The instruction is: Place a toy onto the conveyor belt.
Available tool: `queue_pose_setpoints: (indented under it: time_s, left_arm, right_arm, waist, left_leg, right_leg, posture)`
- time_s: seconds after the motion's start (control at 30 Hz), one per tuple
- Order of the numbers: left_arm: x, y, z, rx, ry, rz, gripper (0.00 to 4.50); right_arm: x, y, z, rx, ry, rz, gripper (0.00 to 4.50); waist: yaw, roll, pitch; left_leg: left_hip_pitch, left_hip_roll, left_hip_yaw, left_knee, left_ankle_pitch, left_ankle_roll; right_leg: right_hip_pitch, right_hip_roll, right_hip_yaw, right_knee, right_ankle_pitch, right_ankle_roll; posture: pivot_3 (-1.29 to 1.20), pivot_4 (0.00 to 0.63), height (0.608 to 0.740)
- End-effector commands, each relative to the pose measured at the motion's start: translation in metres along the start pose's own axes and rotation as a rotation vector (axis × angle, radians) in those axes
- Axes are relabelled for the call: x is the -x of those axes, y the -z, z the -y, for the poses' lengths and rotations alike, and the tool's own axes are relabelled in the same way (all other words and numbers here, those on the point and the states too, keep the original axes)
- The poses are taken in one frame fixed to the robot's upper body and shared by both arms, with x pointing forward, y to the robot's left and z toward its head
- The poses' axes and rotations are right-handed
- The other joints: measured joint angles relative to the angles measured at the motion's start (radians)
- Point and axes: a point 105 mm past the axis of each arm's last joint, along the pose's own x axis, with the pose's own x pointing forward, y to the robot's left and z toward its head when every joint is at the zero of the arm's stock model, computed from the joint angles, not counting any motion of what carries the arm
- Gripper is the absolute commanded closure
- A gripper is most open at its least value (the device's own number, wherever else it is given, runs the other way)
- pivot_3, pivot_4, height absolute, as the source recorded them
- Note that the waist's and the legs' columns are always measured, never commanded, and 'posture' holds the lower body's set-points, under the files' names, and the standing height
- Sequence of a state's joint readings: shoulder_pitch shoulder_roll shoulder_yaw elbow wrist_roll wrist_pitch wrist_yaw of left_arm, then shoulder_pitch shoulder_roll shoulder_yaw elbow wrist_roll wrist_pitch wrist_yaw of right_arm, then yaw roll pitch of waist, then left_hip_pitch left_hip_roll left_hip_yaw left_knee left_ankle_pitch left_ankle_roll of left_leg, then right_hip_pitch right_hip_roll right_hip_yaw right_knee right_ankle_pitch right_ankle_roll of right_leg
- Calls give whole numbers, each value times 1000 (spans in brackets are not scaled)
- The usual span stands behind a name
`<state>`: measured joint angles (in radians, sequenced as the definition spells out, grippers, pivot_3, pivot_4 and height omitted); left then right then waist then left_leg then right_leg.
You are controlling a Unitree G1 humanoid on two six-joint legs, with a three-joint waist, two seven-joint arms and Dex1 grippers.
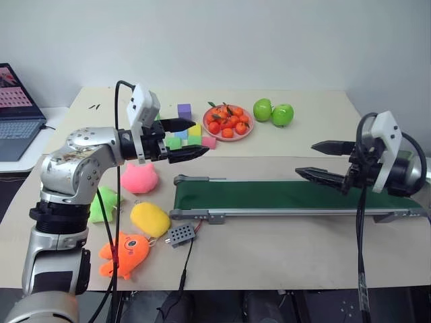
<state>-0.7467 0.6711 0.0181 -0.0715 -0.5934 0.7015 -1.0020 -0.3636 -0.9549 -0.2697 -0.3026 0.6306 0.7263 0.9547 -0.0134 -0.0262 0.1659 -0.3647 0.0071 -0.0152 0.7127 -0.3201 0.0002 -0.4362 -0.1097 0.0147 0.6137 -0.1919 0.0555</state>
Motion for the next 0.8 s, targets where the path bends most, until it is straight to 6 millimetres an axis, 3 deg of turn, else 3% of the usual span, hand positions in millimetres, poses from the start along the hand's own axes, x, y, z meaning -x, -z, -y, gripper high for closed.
queue_pose_setpoints:
  time_s: [0.03, 0.23, 0.4, 0.63, 0.8]
  left_arm:
    - [0, -10, 5, -15, 21, 36, 14]
    - [4, -10, -2, 26, -10, 61, 14]
    - [25, 1, -16, 65, -108, 39, 14]
    - [72, 20, -33, 160, -295, 10, 14]
    - [131, 37, -43, 530, -475, 126, 14]
  right_arm:
    - [1, -8, -4, 40, 11, 38, 0]
    - [-3, -4, -7, 26, 15, 43, 0]
    - [-9, -5, -8, 31, -8, 45, 0]
    - [-20, -5, -7, 29, -53, 52, 0]
    - [-33, -2, -8, 28, -102, 54, 0]
  waist:
    - [0, 0, 0]
    - [0, 0, 0]
    - [-7, 0, 0]
    - [-4, 0, 0]
    - [-6, 0, 0]
  left_leg:
    - [0, 0, 0, 0, 0, 0]
    - [0, 0, 0, 0, 0, 0]
    - [1, 0, 0, 0, 0, 0]
    - [1, 0, 0, 0, 0, 0]
    - [1, 0, 0, 0, 0, 0]
  right_leg:
    - [0, 0, 0, 0, 0, 0]
    - [0, 0, 0, 0, 0, 0]
    - [0, 0, 0, 0, 0, 0]
    - [0, 0, 0, 0, 0, 0]
    - [0, 0, 0, 1, 0, 0]
  posture:
    - [0, 150, 738]
    - [0, 150, 738]
    - [0, 150, 738]
    - [0, 150, 738]
    - [0, 150, 738]
